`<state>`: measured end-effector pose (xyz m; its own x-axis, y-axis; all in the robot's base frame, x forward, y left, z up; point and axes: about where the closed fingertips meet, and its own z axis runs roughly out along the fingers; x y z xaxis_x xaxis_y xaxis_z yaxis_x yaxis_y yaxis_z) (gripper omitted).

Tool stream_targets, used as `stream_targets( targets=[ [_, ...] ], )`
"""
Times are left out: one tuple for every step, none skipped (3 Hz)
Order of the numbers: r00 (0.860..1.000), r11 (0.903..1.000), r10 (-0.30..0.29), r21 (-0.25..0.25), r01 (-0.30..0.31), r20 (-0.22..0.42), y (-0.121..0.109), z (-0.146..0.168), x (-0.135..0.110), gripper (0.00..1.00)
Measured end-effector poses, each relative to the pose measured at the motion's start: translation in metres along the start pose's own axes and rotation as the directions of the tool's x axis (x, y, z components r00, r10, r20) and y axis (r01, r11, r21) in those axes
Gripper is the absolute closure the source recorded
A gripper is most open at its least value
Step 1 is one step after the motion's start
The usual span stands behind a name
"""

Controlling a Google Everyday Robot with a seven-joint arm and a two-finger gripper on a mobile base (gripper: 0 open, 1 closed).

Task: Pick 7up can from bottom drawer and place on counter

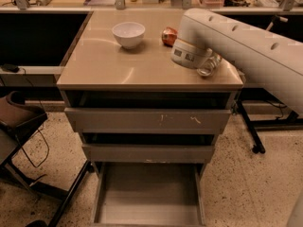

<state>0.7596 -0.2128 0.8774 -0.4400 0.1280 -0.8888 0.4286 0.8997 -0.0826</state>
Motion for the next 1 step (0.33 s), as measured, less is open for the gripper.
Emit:
stream_targets(
  targets=[
    [1.0,1.0,0.0,0.0,0.0,0.0,0.0,0.0,0.0,0.0]
  ],
)
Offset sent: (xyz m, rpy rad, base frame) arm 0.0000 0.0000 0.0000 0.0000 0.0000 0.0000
